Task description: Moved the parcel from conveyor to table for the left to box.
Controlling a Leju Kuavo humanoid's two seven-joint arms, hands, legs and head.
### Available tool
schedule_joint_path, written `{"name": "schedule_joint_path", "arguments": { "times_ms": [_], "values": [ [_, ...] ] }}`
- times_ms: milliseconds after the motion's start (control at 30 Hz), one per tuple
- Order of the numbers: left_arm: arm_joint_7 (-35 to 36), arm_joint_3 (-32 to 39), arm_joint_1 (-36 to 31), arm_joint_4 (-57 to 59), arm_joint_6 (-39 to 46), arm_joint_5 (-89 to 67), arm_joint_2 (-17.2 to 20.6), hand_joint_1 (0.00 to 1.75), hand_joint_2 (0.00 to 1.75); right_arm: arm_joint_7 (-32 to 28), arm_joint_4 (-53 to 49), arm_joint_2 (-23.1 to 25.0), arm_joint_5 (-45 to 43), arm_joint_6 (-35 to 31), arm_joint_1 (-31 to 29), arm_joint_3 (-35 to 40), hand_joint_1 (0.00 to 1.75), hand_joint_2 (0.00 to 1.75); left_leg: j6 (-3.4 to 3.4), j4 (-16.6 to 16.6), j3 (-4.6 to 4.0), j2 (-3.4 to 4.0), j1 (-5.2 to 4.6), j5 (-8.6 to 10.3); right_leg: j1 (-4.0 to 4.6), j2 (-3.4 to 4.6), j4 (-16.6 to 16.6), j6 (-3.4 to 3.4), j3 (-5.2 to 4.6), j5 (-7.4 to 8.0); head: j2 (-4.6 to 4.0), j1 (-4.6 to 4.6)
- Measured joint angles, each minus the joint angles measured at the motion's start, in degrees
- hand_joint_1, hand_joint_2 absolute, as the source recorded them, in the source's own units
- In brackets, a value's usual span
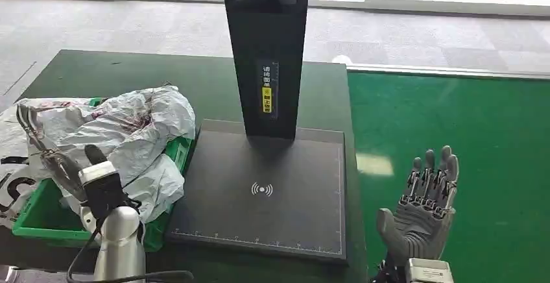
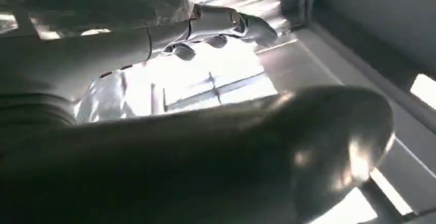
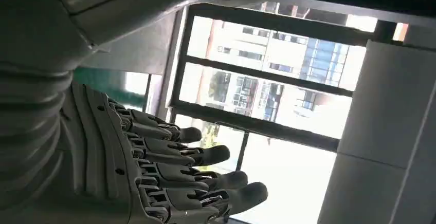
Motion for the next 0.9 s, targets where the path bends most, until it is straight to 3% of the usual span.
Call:
{"name": "schedule_joint_path", "arguments": {
  "times_ms": [300,433,500,900],
  "values": [
    [-0.5,-4.8,1.7,0.6,-1.8,3.6,0.2,0.00,0.00,0.0,0.0,-0.4,-0.5,-0.6,0.0,0.1,0.00,1.75,0.00,0.0,-0.01,-0.04,-0.03,0.00,-0.01,-0.06,0.0,0.01,0.04,0.00,0.00,0.00],
    [-0.6,-8.6,6.1,-2.5,-22.3,20.9,1.3,0.00,0.00,0.0,-0.6,-1.7,-0.4,-5.8,0.2,1.5,0.00,1.75,0.00,0.0,0.00,0.04,-0.03,0.00,-0.01,0.01,0.0,0.01,0.00,0.00,0.00,0.00],
    [-0.6,-10.6,8.0,-4.2,-28.6,23.0,1.6,0.00,0.00,0.0,-0.8,-2.4,-0.7,-6.7,0.2,2.5,0.00,1.75,-0.01,0.0,-0.02,0.04,-0.03,-0.02,-0.01,0.01,0.0,0.00,-0.01,0.00,0.00,0.00],
    [-0.6,-14.6,11.7,-8.2,-38.8,22.7,2.7,0.00,0.00,0.0,-1.7,-5.5,-4.7,-7.2,-0.2,5.2,0.00,1.75,-0.01,0.0,0.02,-0.04,-0.02,-0.03,-0.01,-0.06,0.0,0.01,0.02,-0.01,0.00,0.00]
  ]
}}
